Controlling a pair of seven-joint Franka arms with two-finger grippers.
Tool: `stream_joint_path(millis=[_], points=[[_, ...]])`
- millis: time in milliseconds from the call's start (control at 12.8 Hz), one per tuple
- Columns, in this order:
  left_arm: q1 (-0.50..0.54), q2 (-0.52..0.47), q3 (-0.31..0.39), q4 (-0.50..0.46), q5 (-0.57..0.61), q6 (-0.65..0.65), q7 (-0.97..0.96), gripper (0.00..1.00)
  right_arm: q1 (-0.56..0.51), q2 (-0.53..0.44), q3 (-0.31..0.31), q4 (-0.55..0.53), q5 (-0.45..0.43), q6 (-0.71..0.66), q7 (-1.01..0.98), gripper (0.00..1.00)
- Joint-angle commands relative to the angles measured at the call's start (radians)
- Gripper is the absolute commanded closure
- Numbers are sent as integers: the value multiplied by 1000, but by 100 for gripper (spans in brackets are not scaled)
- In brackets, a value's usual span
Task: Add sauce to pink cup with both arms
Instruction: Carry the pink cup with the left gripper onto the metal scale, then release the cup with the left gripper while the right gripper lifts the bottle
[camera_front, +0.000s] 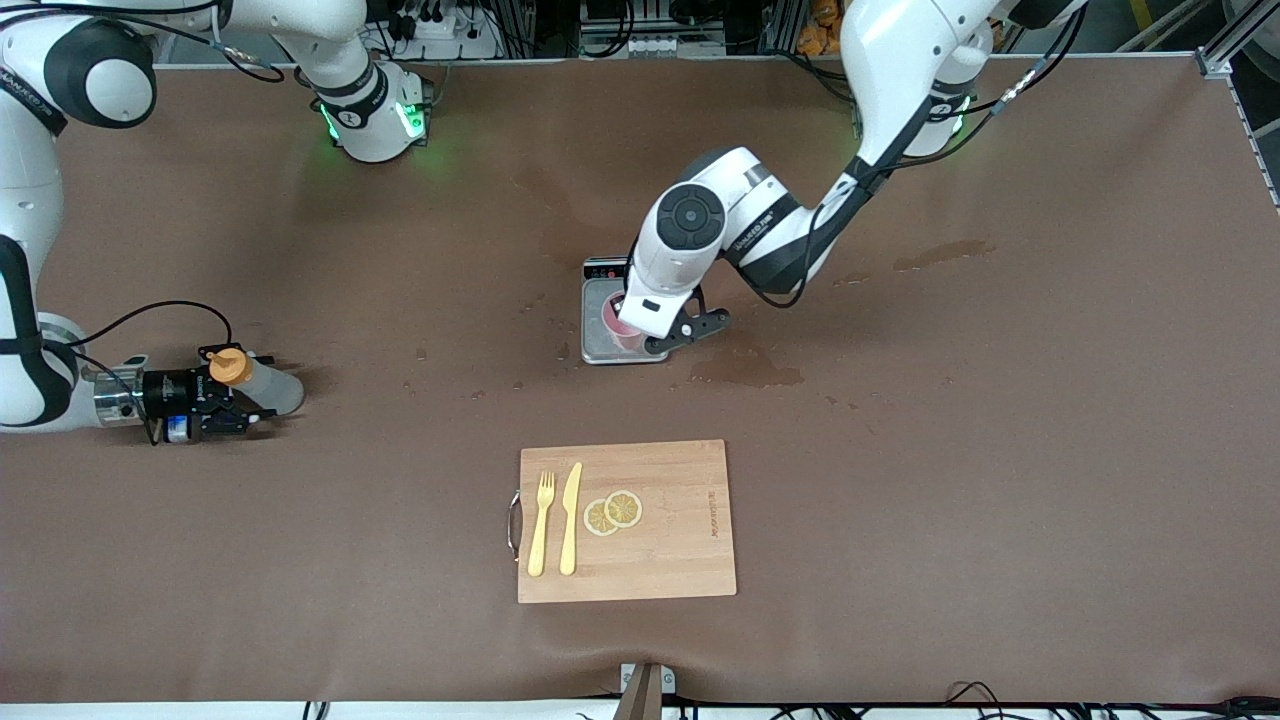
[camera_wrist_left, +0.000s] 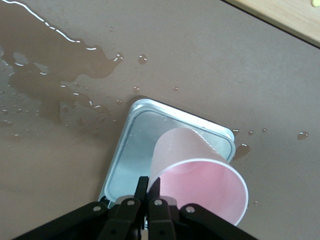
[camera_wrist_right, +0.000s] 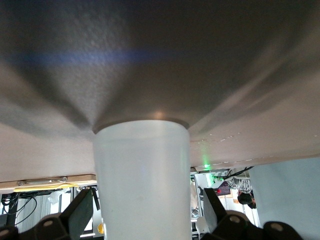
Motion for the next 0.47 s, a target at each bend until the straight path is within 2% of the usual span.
stream_joint_path(millis=[0,78,156,390], points=[[-39,24,30,24,18,22,-30,100,5,6,0,8,20,-14,7,18],[-44,35,30,24,19,42,-45,100,5,3,0,10,20,-14,7,25],[-59,41,31,23,19,59,-64,100,5,1,0,14,18,-14,5,28],[-100,55,67,20,25,63,-73,100,2,3,-1,16,14,-11,5,28]])
